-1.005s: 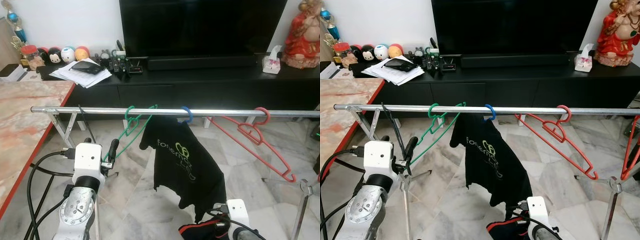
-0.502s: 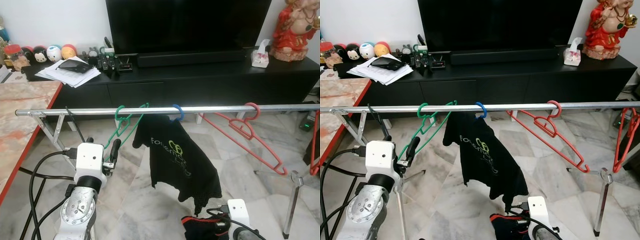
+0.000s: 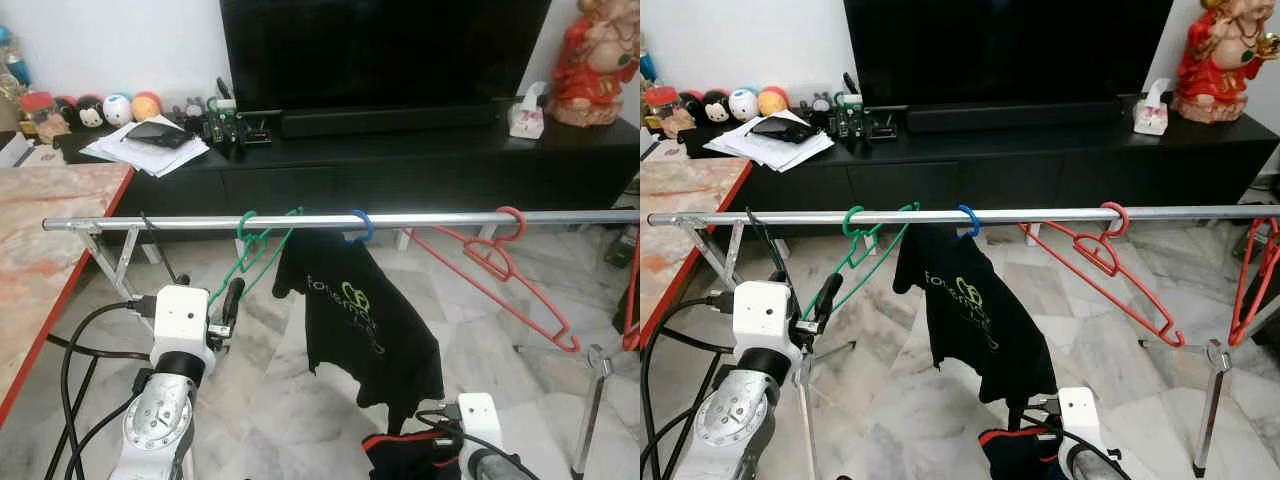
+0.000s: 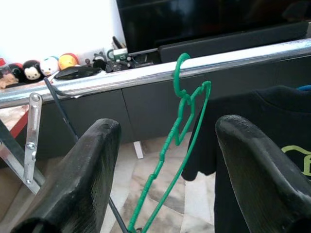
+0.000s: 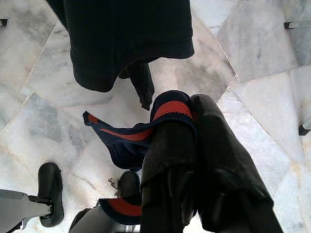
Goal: Hang hanger
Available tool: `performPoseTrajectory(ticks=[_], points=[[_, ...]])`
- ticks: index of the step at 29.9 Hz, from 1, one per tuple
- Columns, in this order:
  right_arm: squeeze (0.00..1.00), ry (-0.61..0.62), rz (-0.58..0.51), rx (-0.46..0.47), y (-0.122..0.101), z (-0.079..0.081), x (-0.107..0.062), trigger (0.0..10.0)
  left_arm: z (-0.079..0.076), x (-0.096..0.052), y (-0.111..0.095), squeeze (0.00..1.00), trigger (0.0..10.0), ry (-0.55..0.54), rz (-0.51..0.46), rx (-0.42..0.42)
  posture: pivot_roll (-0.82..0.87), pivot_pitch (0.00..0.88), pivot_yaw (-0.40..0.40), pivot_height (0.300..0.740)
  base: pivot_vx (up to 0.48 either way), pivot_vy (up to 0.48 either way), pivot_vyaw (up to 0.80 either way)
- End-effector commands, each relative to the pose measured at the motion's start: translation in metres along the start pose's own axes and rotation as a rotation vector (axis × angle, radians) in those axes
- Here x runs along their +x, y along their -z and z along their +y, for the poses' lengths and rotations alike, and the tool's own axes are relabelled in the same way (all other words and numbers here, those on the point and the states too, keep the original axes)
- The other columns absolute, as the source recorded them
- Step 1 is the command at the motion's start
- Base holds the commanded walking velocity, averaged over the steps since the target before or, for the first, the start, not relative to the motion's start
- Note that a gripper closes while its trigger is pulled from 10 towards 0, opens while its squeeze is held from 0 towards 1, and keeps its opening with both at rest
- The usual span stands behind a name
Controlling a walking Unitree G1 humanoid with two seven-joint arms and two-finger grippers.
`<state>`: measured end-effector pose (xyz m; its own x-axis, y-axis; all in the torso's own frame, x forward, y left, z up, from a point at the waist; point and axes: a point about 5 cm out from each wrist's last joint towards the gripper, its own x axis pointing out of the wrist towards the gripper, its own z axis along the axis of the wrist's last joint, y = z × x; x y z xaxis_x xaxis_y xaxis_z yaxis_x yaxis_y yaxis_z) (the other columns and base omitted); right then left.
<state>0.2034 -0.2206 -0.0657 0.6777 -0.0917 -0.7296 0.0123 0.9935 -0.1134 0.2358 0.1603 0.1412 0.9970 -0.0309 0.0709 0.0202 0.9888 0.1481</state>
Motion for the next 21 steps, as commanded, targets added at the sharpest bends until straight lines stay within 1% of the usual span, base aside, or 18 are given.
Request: performPoseTrajectory(ticks=[1, 9, 21], points=[[0.0, 0.005, -0.024, 0.002, -0.0068, 0.0003, 0.0014, 10.0, 0.0011, -0.0005, -0.0041, 0.0, 10.0, 0.0, -0.019, -0.01, -0.03, 0.0, -0.002, 0.74, 0.0, 0.307, 0.0], [0.0, 0.004, -0.034, 0.02, -0.0099, 0.0, 0.0021, 10.0, 0.0009, -0.0009, -0.0041, 0.0, 10.0, 0.001, -0.018, -0.012, -0.03, 0.0, -0.002, 0.74, 0.0, 0.31, 0.0], [0.0, 0.012, -0.034, 0.023, -0.0103, -0.0012, 0.0021, 10.0, -0.0006, -0.0012, -0.0046, 0.0, 10.0, 0.01, -0.019, -0.014, -0.03, 0.0, 0.001, 0.74, 0.0, 0.31, 0.0]])
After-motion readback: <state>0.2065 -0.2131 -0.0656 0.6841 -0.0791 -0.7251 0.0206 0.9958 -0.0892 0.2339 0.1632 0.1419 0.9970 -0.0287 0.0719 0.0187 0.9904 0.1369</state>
